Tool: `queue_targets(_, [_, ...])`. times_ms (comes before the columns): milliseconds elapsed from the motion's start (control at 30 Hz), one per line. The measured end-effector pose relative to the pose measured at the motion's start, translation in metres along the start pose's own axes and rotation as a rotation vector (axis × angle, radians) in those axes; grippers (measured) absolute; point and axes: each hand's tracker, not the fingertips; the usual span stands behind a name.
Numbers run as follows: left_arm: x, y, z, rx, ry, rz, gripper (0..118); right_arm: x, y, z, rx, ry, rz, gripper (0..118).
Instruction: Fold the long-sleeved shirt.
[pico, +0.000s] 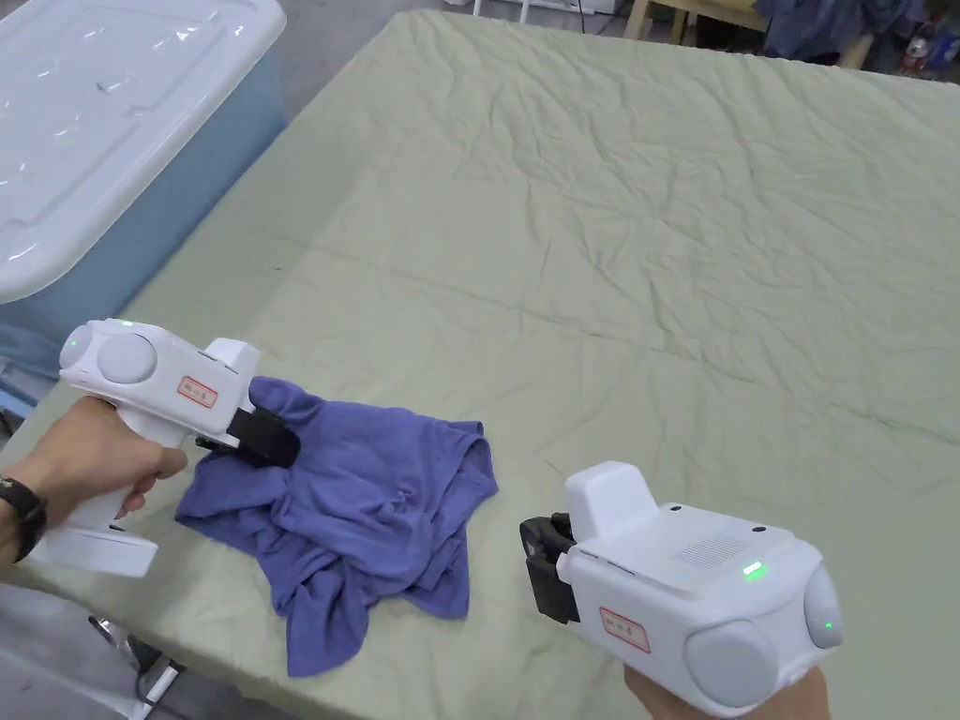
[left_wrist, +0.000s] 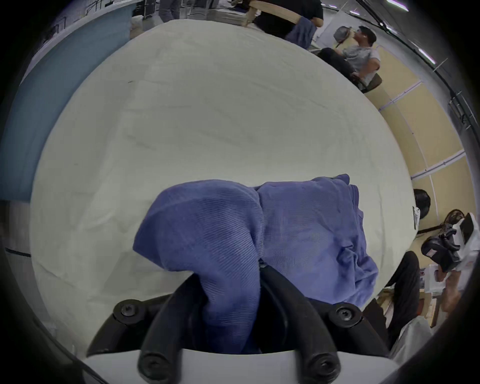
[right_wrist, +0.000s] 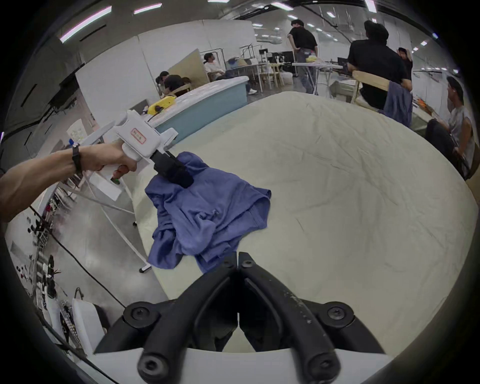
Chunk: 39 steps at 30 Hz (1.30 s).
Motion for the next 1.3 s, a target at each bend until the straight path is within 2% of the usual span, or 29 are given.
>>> queue_targets(133, [-0.028, -0.002, 0.018, -0.008, 0.07, 0.019, 12, -0.001, 0.002, -0.011, -0.013, 0.012, -0.004, 1])
queue_targets(200, [-0.04, -0.006, 0.022, -0.005, 0.113, 0.08, 12, -0.002, 0.002, -0.015, -0.02, 0.017, -0.006, 1])
queue_targets(300, [-0.046, -0.011, 0.02, -0.009, 0.098, 0.088, 13, -0.004, 0.001, -0.017, -0.028, 0.026, -0.01, 1])
queue_targets(333, [-0.042, -0.014, 0.019, 0.009, 0.133, 0.08, 22, -0.005, 0.001, -0.017, -0.031, 0.025, -0.011, 1])
queue_targets(433, [-0.035, -0.019, 0.015, 0.02, 0.313, 0.012, 82, -0.006, -0.002, -0.012, -0.032, 0.022, -0.008, 1])
queue_targets(467, [-0.034, -0.021, 0.018, 0.016, 0.328, 0.031, 88, -0.006, -0.003, -0.009, -0.031, 0.021, -0.009, 1])
queue_targets(500, [-0.034, -0.024, 0.024, 0.032, 0.31, 0.064, 89, -0.005, -0.004, -0.006, -0.029, 0.017, -0.011, 1])
queue_targets(600, [-0.024, -0.034, 0.045, 0.128, 0.275, 0.192, 89, -0.002, -0.006, 0.009, -0.016, 0.0, -0.021, 1])
queue_targets(667, [-0.009, -0.04, 0.063, 0.216, 0.336, 0.204, 89, 0.001, -0.007, 0.024, 0.008, -0.008, -0.028, 1])
queue_targets(800, [0.041, -0.058, 0.095, 0.405, 0.363, 0.262, 89, 0.01, -0.01, 0.063, 0.087, -0.053, -0.04, 1])
queue_targets(900, [0.098, -0.072, 0.11, 0.526, 0.357, 0.246, 88, 0.021, -0.015, 0.098, 0.163, -0.1, -0.072, 1])
queue_targets(1000, [0.166, -0.084, 0.12, 0.623, 0.356, 0.162, 84, 0.033, -0.023, 0.139, 0.25, -0.178, -0.096, 1])
queue_targets(1067, [0.213, -0.09, 0.123, 0.685, 0.341, 0.103, 70, 0.044, -0.031, 0.172, 0.323, -0.239, -0.127, 1])
queue_targets(1100, [0.231, -0.094, 0.125, 0.725, 0.344, 0.083, 58, 0.046, -0.034, 0.184, 0.353, -0.268, -0.135, 1])
queue_targets(1133, [0.254, -0.096, 0.127, 0.761, 0.325, 0.058, 40, 0.051, -0.038, 0.199, 0.383, -0.31, -0.143, 1])
queue_targets(1200, [0.29, -0.096, 0.126, 0.826, 0.296, 0.018, 36, 0.059, -0.046, 0.229, 0.434, -0.378, -0.154, 1])
queue_targets(1300, [0.352, -0.096, 0.133, 0.911, 0.262, -0.097, 16, 0.072, -0.055, 0.273, 0.51, -0.486, -0.165, 1])
